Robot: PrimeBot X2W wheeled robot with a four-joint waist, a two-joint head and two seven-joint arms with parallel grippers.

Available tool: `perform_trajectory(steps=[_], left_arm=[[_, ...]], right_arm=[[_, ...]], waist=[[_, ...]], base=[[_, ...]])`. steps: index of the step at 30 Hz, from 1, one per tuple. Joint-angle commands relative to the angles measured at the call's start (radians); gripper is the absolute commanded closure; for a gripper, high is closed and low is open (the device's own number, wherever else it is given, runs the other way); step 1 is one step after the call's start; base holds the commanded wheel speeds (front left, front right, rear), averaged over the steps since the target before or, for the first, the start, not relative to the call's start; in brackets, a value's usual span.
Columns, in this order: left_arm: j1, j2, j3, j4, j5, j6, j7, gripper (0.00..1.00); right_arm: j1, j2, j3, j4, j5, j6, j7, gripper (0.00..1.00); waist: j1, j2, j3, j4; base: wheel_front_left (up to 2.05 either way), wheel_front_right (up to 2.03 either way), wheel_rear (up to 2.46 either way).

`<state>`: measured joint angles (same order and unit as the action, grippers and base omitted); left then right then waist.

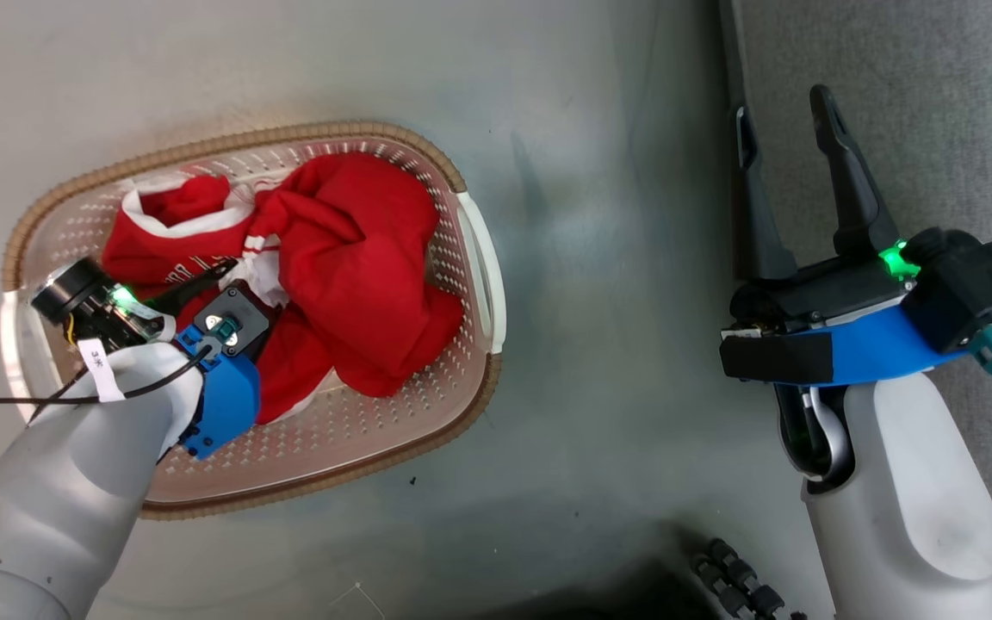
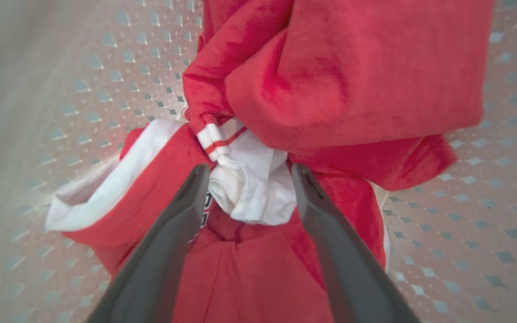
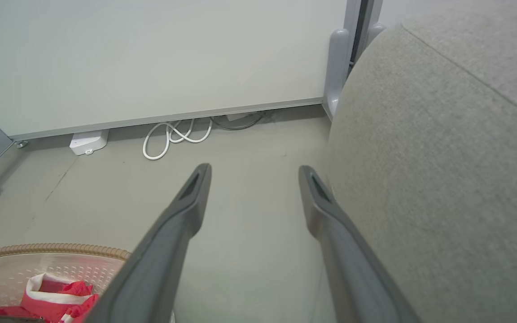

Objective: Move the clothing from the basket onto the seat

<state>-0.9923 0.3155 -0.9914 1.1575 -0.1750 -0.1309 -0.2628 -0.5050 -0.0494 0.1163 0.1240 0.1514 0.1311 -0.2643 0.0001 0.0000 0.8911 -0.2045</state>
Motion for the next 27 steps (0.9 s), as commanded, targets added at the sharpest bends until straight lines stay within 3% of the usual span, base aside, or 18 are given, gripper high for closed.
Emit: perform_trajectory(steps=[1,18,19,20,27], left_arm=[[-0.02,0.01,-0.028,0.016,0.002,0.001,-0.003,0.0],[-0.127,0.007,-0.153,0.086,-0.048,0.001,-0.001,0.0],[-0.129,0.006,-0.163,0.089,-0.052,0.001,0.002,0.67],[-0.134,0.005,-0.171,0.091,-0.054,0.001,0.002,0.98],[-0.138,-0.008,-0.216,0.096,-0.087,0.001,0.0,1.0]], right_arm=[[-0.02,-0.002,0.001,-0.013,0.003,-0.001,0.0,0.0],[-0.03,-0.002,-0.014,-0.074,0.003,-0.001,0.0,0.0],[-0.031,-0.002,-0.015,-0.075,0.004,-0.001,0.0,0.0],[-0.031,-0.002,-0.014,-0.077,0.005,-0.001,0.0,0.0],[-0.025,-0.002,-0.018,-0.072,0.009,-0.001,0.0,0.0]], waist=[[-0.0001,0.0,0.03,-0.01],[-0.0001,0.0,0.143,-0.011],[-0.0001,0.0,0.145,-0.01],[-0.0001,0.0,0.146,-0.01],[-0.0001,0.0,0.134,-0.007]], base=[[0.0,0.0,0.0],[0.0,0.0,0.0],[0.0,0.0,0.0],[0.0,0.0,0.0],[0.0,0.0,0.0]])
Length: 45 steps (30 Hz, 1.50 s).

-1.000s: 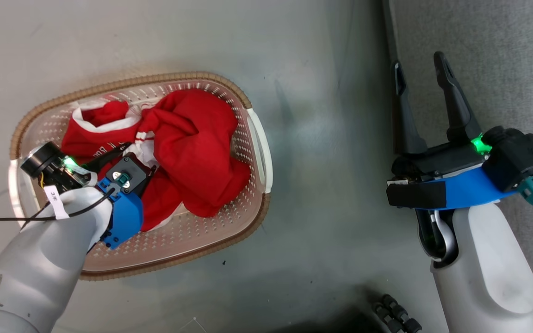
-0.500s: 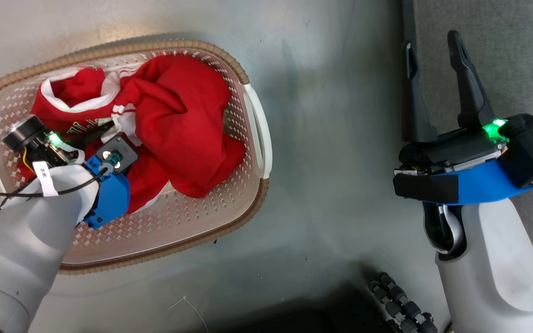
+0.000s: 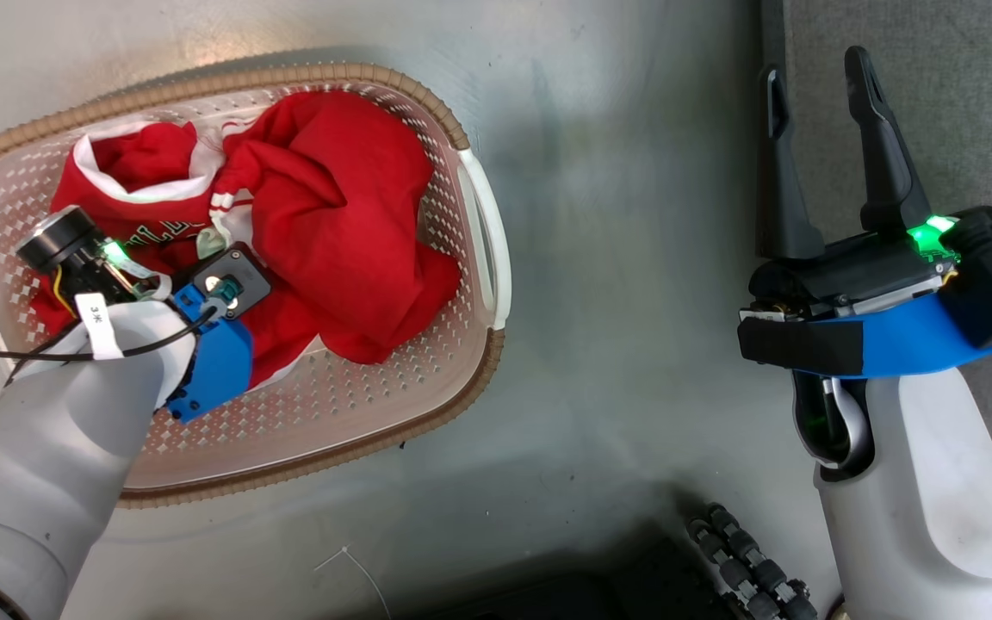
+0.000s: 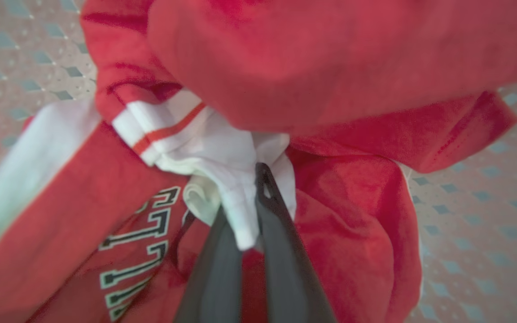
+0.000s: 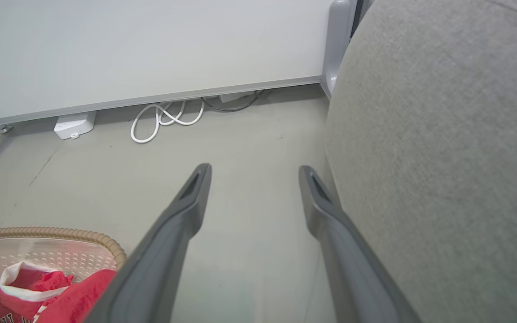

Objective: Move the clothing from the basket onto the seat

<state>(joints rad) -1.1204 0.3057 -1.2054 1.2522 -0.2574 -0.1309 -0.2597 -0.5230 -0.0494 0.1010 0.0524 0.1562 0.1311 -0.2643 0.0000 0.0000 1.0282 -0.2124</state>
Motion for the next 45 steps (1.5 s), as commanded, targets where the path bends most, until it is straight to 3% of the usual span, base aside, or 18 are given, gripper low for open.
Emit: perform_trajectory(steps=[1,8,19,45], left_arm=[[-0.009,-0.001,-0.006,-0.001,-0.008,0.001,-0.003,1.0],[0.01,-0.016,-0.013,-0.035,-0.048,0.001,-0.006,1.0],[0.085,-0.015,0.026,-0.209,-0.082,0.004,-0.007,1.0],[0.363,-0.033,0.322,-0.643,-0.06,0.032,-0.006,1.0]], right_arm=[[-0.007,-0.002,-0.003,0.002,0.005,-0.001,0.0,0.0],[0.0,-0.002,-0.01,0.016,0.01,-0.001,0.0,0.0],[0.033,-0.002,-0.02,0.061,0.013,-0.001,0.0,0.0],[0.189,-0.002,-0.057,0.156,-0.008,-0.001,0.0,0.0]], waist=[[0.0,0.0,-0.007,0.002],[0.0,0.0,-0.049,0.013],[0.0,0.0,-0.18,0.046],[0.0,0.0,-0.566,0.144]], base=[[0.0,0.0,0.0],[0.0,0.0,0.0],[0.0,0.0,0.0],[0.0,0.0,0.0]])
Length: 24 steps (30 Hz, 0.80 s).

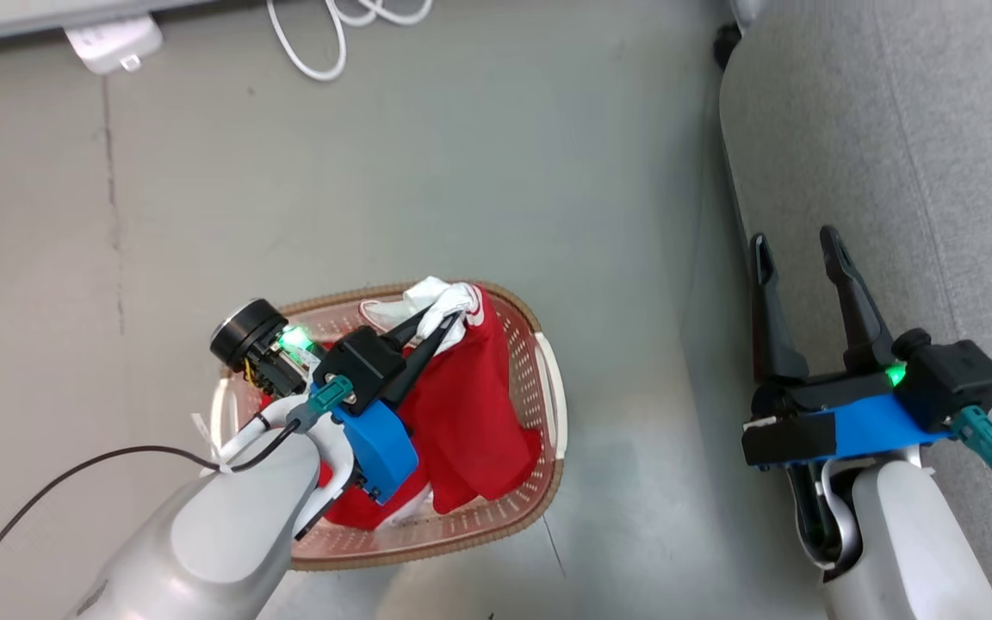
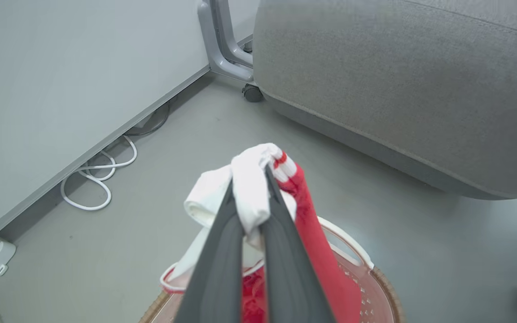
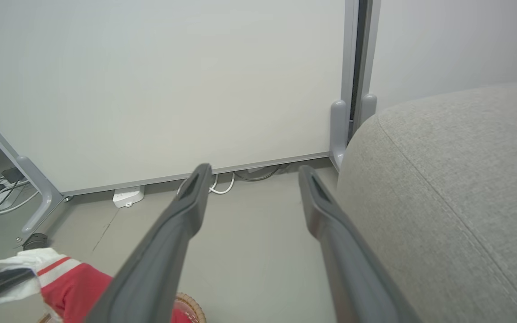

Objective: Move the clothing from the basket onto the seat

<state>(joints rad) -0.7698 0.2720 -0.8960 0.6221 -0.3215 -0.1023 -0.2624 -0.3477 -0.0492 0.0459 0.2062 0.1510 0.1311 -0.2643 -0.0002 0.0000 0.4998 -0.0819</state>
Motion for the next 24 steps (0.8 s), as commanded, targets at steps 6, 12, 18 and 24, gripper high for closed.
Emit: perform_trajectory(steps=[6,12,18,24], left_arm=[[0.042,-0.02,0.088,-0.09,0.018,0.011,-0.004,1.0],[0.023,-0.05,0.151,-0.141,0.036,0.014,-0.004,1.0],[-0.002,-0.085,0.182,-0.166,0.05,0.006,-0.004,1.0],[-0.02,-0.107,0.196,-0.179,0.057,0.002,-0.004,1.0]], right_arm=[[0.058,-0.002,-0.012,0.018,-0.007,-0.001,0.0,0.0],[0.091,-0.002,-0.017,0.026,-0.016,-0.001,0.0,0.0],[0.116,-0.002,-0.016,0.036,-0.018,-0.001,0.0,0.0],[0.143,-0.002,-0.01,0.046,-0.011,-0.001,0.0,0.0]], waist=[[0.0002,0.0,-0.115,0.032],[0.0002,0.0,-0.178,0.049],[0.0002,0.0,-0.243,0.057],[0.0002,0.0,-0.298,0.06]], base=[[0.0,0.0,0.0],[0.0,0.0,0.0],[0.0,0.0,0.0],[0.0,0.0,0.0]])
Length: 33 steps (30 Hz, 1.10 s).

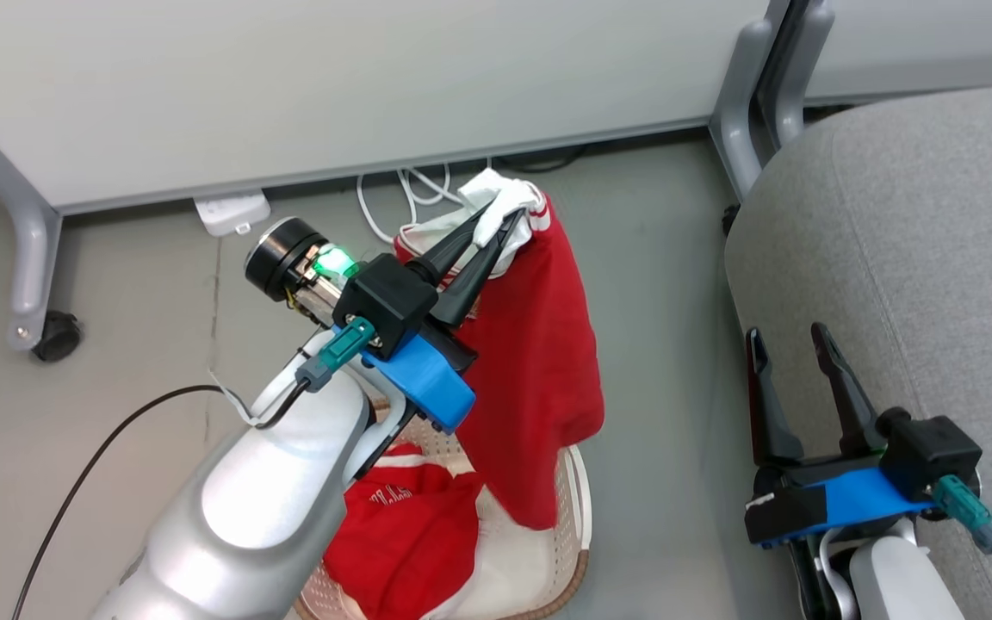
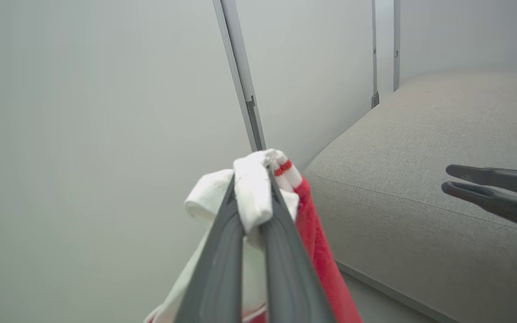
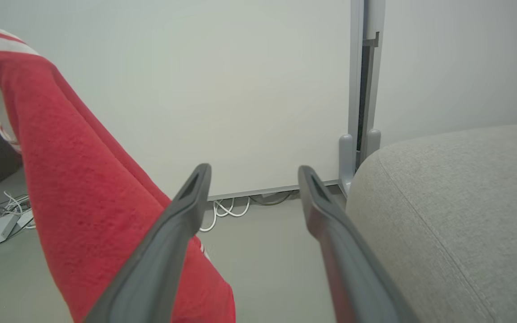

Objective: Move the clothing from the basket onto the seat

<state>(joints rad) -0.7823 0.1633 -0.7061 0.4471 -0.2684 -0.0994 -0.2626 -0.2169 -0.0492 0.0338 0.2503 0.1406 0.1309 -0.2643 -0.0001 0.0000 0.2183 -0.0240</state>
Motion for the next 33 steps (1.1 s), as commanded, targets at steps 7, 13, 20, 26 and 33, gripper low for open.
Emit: perform_trajectory(steps=[7,13,20,26,33], left_arm=[[-0.011,-0.019,0.009,0.004,0.001,-0.007,-0.003,1.0],[-0.005,-0.029,0.011,0.008,-0.003,-0.01,-0.003,1.0],[0.005,-0.029,0.016,0.011,-0.004,-0.012,-0.003,1.0],[0.009,-0.03,0.019,0.013,-0.002,-0.013,-0.003,1.0],[0.011,-0.033,0.024,0.016,0.002,-0.013,-0.003,1.0]], right_arm=[[0.058,-0.002,0.012,0.014,0.005,0.0,0.0,0.0],[0.084,-0.002,0.013,0.018,-0.001,0.0,0.0,0.0],[0.091,-0.002,0.025,0.016,-0.009,0.0,0.0,0.0],[0.078,-0.002,0.06,0.0,-0.02,0.0,0.0,0.0],[0.035,-0.002,0.165,-0.025,-0.032,0.0,0.0,0.0]], waist=[[0.0001,0.0,-0.086,0.004],[0.0001,0.0,-0.121,0.005],[0.0001,0.0,-0.134,0.007],[0.0001,0.0,-0.137,0.011],[0.0001,0.0,-0.137,0.014]], base=[[0.0,0.0,0.0],[0.0,0.0,0.0],[0.0,0.0,0.0],[0.0,0.0,0.0],[0.0,0.0,0.0]])
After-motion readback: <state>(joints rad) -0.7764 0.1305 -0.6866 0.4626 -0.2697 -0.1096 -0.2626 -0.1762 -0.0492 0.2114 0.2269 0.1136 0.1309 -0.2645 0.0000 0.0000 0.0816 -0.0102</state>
